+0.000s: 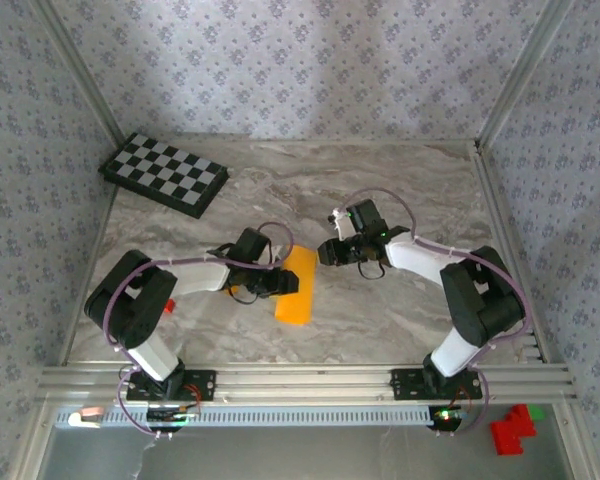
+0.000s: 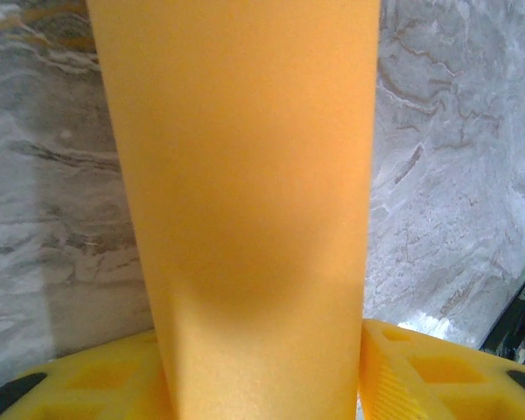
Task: Fold a paper plane with a square sheet of paper (pick it up from the middle)
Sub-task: First fold the square sheet of paper in half at the center of the table.
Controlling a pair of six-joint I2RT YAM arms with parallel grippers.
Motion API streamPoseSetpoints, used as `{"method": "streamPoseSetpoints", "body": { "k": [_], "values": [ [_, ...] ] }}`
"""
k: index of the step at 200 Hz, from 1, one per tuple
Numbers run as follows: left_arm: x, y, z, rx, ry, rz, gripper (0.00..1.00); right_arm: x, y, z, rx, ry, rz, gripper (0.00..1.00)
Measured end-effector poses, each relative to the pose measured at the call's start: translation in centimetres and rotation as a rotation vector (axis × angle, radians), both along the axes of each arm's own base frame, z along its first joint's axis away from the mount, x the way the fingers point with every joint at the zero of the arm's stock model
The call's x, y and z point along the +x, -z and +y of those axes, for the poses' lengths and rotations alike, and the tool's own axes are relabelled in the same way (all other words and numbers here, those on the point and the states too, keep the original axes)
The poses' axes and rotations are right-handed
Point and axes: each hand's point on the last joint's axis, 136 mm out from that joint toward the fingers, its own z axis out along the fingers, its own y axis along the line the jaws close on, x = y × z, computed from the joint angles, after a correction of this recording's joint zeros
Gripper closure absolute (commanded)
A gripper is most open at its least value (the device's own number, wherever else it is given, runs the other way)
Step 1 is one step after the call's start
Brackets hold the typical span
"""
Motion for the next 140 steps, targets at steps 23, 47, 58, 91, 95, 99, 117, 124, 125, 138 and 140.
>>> {"method": "streamPoseSetpoints", "body": {
  "k": [23, 47, 58, 91, 95, 99, 117, 124, 125, 138, 140],
  "values": [
    [0.1, 0.1, 0.2, 0.016, -0.007, -0.003, 0.53, -0.4, 0.4, 0.0, -0.006, -0.005, 0.011, 0.65],
    [0.3, 0.4, 0.6, 0.046, -0.016, -0.008, 0.62, -0.5, 0.4, 0.0, -0.006, -0.007, 0.012, 0.65],
    [0.3, 0.5, 0.8, 0.055, -0.015, -0.011, 0.65, -0.6, 0.5, 0.0, -0.008, -0.007, 0.014, 0.65],
    [0.3, 0.6, 1.1, 0.072, -0.013, -0.008, 0.67, -1.0, 0.8, 0.0, -0.015, -0.014, 0.025, 0.65],
    [0.3, 0.6, 1.1, 0.072, -0.015, -0.007, 0.67, -1.1, 0.8, 0.1, -0.016, -0.015, 0.027, 0.65],
    [0.3, 0.6, 1.1, 0.073, -0.016, -0.006, 0.68, -1.1, 0.8, 0.1, -0.017, -0.017, 0.029, 0.65],
    [0.3, 0.6, 1.2, 0.072, -0.017, 0.000, 0.69, -1.5, 1.0, 0.1, -0.025, -0.024, 0.039, 0.65],
    [0.3, 0.6, 1.2, 0.073, -0.018, 0.001, 0.70, -1.6, 1.0, 0.2, -0.026, -0.028, 0.041, 0.65],
    [0.2, 0.6, 1.2, 0.073, -0.018, 0.001, 0.70, -1.6, 1.0, 0.2, -0.026, -0.028, 0.041, 0.65],
    [0.2, 0.7, 1.3, 0.075, -0.019, 0.008, 0.70, -1.9, 1.1, 0.3, -0.030, -0.034, 0.047, 0.65],
    [0.2, 0.7, 1.4, 0.075, -0.020, 0.009, 0.70, -1.9, 1.1, 0.3, -0.030, -0.035, 0.048, 0.65]
  ]
}}
